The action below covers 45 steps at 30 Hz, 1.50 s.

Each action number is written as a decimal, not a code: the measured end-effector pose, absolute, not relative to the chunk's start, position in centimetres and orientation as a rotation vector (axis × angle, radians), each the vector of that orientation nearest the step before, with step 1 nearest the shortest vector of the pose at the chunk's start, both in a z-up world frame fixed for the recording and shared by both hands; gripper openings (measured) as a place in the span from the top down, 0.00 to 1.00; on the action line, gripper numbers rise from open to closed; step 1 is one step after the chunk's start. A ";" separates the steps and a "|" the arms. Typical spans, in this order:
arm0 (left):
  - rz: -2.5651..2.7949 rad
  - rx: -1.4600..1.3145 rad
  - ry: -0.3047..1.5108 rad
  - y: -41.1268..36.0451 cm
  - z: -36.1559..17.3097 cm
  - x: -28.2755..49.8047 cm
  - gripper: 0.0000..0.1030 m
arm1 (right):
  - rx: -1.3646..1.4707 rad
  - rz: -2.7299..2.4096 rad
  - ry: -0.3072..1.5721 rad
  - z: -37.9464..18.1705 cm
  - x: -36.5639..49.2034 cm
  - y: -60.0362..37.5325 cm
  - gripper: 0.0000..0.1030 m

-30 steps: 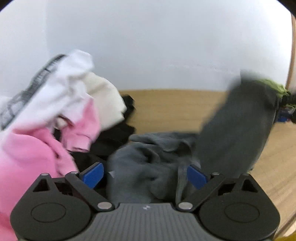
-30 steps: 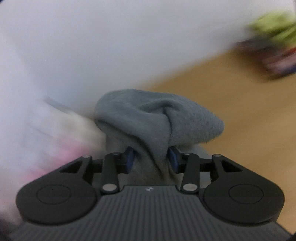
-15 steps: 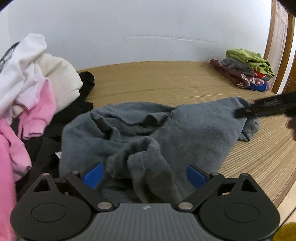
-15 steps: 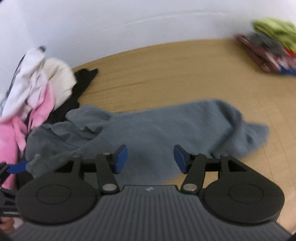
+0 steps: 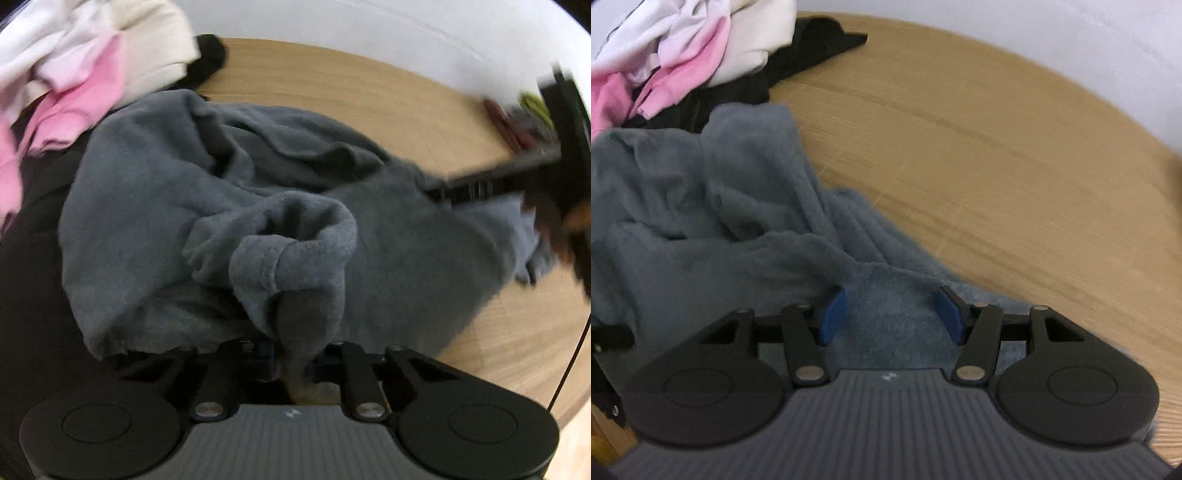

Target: Fold clothes

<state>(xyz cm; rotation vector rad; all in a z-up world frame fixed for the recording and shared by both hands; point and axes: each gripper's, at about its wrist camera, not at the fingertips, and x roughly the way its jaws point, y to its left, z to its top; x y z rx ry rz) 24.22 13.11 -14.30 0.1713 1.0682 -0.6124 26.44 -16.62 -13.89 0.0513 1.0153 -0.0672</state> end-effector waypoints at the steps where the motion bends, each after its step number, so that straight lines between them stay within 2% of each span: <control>1: -0.595 0.152 1.062 13.1 -14.1 24.1 0.86 | 0.099 -0.038 1.000 -13.8 26.0 -17.1 0.69; 2: -0.585 0.149 1.049 12.9 -13.8 23.8 0.86 | 0.134 -0.013 0.982 -13.5 25.5 -17.6 0.84; 3: -0.580 0.160 1.034 12.5 -13.4 23.4 0.86 | 0.169 -0.004 0.946 -12.7 24.8 -18.3 0.92; 7: -0.628 0.176 0.945 10.1 -10.1 20.4 0.87 | 0.354 0.046 0.757 -8.1 21.6 -22.1 0.94; 12: -0.829 0.205 0.800 4.7 -4.1 14.5 0.86 | 0.397 0.040 0.426 1.9 18.6 -27.6 0.97; 14: -0.872 0.225 0.777 2.1 -3.4 12.7 0.85 | 0.408 0.088 0.371 5.2 17.5 -30.1 0.96; 17: -0.864 0.243 0.819 -1.1 -4.5 11.2 0.84 | 0.320 0.128 0.470 5.9 16.4 -31.6 0.88; 18: -0.836 0.253 0.842 -1.4 -5.0 11.1 0.83 | 0.239 0.108 0.536 4.7 16.2 -31.2 0.71; 19: -0.808 0.264 0.866 -1.6 -5.4 11.0 0.82 | 0.159 0.095 0.593 3.1 16.0 -30.6 0.50; 21: -0.749 0.271 0.920 -1.4 -6.2 11.0 0.79 | 0.017 0.131 0.681 -1.2 15.2 -29.2 0.38; 24: -0.671 0.228 0.980 0.7 -7.1 11.5 0.67 | -0.159 0.180 0.800 -6.9 14.3 -27.5 0.40; 26: -0.651 0.220 1.002 1.3 -7.5 11.7 0.51 | -0.229 0.208 0.866 -9.6 14.0 -26.8 0.40; 29: -0.682 0.250 1.002 0.8 -8.5 12.1 0.43 | -0.276 0.207 0.889 -11.9 13.7 -26.4 0.38; 32: -0.716 0.303 0.985 0.0 -9.2 11.8 0.43 | -0.252 0.175 0.909 -12.3 14.7 -26.0 0.29; 34: -0.765 0.314 0.959 0.1 -9.0 10.9 0.41 | -0.248 0.156 0.910 -11.8 15.3 -25.9 0.29; 35: -0.792 0.329 0.939 0.0 -8.9 10.5 0.35 | -0.241 0.134 0.890 -11.4 15.4 -25.9 0.29; 37: -0.825 0.371 0.899 -0.1 -9.1 9.7 0.30 | -0.243 0.077 0.873 -11.5 15.9 -26.3 0.28; 40: -0.809 0.440 0.865 -0.9 -10.2 9.7 0.30 | -0.255 0.055 0.945 -12.5 16.5 -26.8 0.28; 45: -0.838 0.465 0.912 -0.5 -13.1 10.9 0.28 | -0.130 0.001 0.981 -13.8 17.4 -26.1 0.28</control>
